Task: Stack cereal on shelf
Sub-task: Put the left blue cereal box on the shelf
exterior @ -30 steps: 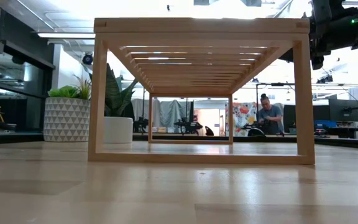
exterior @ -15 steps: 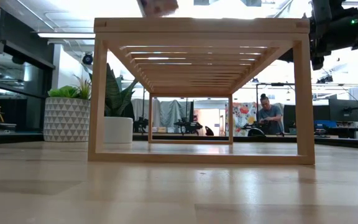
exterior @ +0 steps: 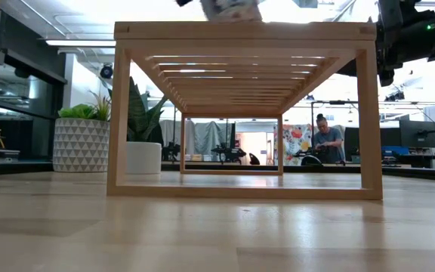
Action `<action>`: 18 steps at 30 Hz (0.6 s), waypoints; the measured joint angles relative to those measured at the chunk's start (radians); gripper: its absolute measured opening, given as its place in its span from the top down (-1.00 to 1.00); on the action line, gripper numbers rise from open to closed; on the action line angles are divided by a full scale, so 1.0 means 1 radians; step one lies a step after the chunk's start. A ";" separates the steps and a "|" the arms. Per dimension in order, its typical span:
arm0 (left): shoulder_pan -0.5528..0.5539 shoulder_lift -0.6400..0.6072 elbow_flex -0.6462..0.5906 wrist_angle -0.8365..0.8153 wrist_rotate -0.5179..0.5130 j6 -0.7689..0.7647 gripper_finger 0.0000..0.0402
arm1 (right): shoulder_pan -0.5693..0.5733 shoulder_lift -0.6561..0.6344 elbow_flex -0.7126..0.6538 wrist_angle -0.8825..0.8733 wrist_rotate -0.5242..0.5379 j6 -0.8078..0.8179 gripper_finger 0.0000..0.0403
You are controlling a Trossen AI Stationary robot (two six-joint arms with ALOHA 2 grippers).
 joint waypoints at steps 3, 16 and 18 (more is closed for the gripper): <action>-0.023 0.050 0.000 0.079 0.083 0.020 0.05 | 0.000 0.000 0.000 0.000 0.002 0.002 -0.22; -0.078 0.151 0.000 0.289 0.046 0.172 0.05 | 0.000 0.000 0.000 -0.001 0.002 0.010 -0.22; -0.077 0.151 0.000 0.318 0.045 0.199 0.05 | 0.000 0.000 0.000 -0.001 0.002 0.010 -0.22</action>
